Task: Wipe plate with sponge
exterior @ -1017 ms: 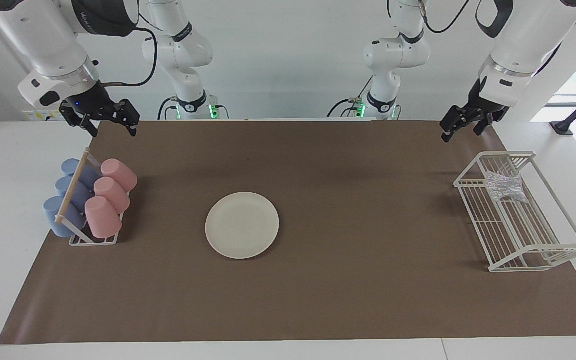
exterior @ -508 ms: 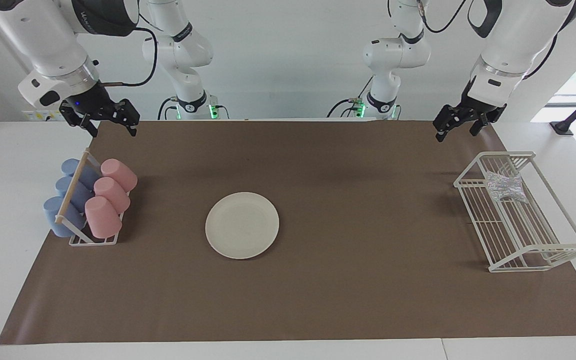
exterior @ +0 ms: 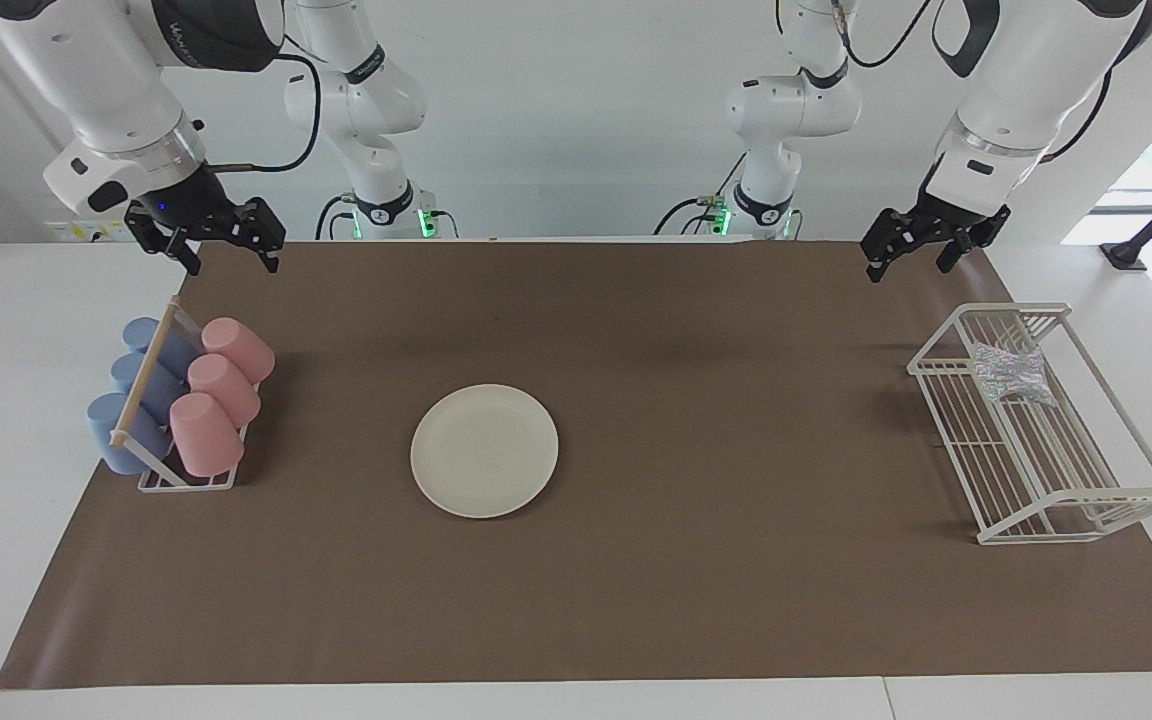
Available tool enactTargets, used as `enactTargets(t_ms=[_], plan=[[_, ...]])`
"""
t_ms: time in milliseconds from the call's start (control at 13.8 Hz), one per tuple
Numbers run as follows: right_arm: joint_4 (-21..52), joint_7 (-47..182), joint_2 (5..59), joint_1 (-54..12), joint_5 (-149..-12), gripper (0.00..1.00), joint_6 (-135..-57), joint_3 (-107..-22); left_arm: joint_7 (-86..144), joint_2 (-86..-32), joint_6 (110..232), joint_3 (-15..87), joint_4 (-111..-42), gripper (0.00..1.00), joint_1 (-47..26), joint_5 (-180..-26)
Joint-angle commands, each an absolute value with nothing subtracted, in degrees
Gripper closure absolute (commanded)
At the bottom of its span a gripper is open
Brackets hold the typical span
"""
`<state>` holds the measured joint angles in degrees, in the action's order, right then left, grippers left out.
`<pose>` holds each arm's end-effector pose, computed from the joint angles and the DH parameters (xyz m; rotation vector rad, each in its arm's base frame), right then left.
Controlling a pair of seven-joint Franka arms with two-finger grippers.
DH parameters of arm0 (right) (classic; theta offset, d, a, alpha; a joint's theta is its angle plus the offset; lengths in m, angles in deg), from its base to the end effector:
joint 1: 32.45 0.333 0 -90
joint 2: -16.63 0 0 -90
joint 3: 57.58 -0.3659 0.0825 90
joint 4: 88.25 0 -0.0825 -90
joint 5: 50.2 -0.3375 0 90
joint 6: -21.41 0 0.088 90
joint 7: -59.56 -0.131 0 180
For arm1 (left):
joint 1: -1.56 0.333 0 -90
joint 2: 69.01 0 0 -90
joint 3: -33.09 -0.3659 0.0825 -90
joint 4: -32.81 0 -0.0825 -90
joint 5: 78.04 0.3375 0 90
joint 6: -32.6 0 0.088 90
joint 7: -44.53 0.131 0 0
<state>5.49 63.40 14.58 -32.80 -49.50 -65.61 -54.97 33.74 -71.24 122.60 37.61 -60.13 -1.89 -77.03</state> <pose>0.4854 -0.0272 0.6364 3.1331 0.0240 -0.1286 0.4885 -0.0670 0.6480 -3.1182 -0.0767 0.0140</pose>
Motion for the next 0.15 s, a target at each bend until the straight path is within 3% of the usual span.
enactTargets(t_ms=[0, 73], plan=[[6.9, 64.0, 13.3, -33.1, -49.1, 0.00, -67.0, -55.3, 34.5, -70.9, 121.5, 36.6, -59.5, 0.00, -2.9, -77.0], [6.9, 64.0, 13.4, -33.2, -49.1, 0.00, -67.0, -55.3, 34.6, -70.9, 121.5, 36.7, -59.5, 0.00, -2.9, -77.0]])
